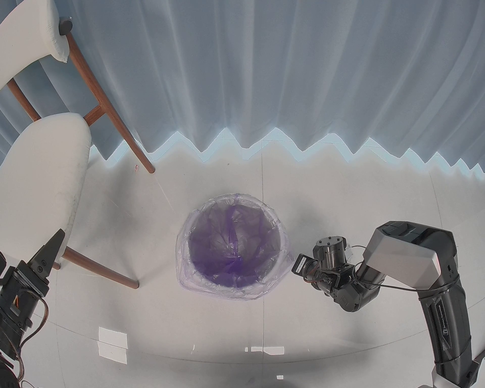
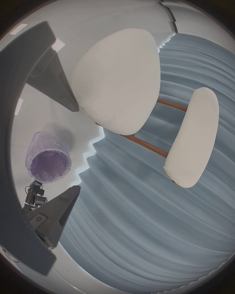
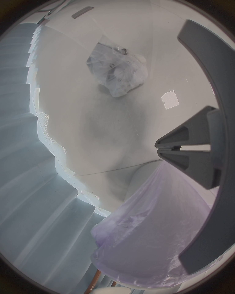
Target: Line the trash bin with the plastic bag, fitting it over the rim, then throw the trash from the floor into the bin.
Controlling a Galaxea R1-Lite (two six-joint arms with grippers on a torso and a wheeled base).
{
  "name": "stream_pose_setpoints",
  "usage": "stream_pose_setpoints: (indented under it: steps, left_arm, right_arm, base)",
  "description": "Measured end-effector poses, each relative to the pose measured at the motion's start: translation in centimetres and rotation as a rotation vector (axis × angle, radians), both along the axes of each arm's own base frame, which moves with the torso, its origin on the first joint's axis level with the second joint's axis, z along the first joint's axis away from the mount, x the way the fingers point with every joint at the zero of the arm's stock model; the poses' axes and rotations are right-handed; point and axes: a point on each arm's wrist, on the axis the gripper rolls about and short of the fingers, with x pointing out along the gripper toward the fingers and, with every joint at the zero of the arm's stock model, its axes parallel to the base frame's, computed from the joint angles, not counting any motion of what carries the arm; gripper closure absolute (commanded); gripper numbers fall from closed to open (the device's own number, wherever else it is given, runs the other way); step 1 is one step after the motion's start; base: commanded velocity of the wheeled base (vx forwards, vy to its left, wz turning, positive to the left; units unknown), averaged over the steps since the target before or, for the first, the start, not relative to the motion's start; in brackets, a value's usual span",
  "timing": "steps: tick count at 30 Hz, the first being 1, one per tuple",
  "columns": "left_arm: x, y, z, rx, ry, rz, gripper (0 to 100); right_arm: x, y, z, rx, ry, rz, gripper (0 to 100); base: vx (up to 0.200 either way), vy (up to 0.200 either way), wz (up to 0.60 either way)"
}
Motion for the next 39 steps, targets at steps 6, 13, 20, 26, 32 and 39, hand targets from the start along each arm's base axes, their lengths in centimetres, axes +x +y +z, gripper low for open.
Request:
stream_pose_setpoints:
  steps: [6,13,20,26,32,39]
  left_arm:
    - [0.0,0.0,0.0,0.001,0.002,0.002,0]
    - [0.0,0.1,-0.5,0.058,0.038,0.012,0]
    - [0.1,0.1,-0.6,0.081,0.046,0.015,0]
    - [0.1,0.1,-0.6,0.088,0.049,0.014,0]
    - [0.1,0.1,-0.7,0.09,0.055,0.014,0]
    - [0.1,0.2,-0.8,0.092,0.066,0.017,0]
  right_arm:
    - [0.0,0.1,-0.8,-0.072,0.025,0.031,100]
    - [0.4,0.3,-1.1,-0.102,0.027,0.046,100]
    - [-1.4,-0.6,-0.4,-0.076,0.066,0.021,0]
    - [-4.8,-2.2,3.0,-0.041,0.083,-0.003,0]
    - [-7.7,-2.1,8.8,0.068,0.084,-0.021,0]
    - [-11.5,0.7,12.8,0.121,0.303,-0.027,0]
  base:
    - [0.0,0.0,0.0]
    - [0.0,0.0,0.0]
    - [0.0,0.0,0.0]
    - [0.0,0.0,0.0]
    - [0.0,0.0,0.0]
    - [0.0,0.0,0.0]
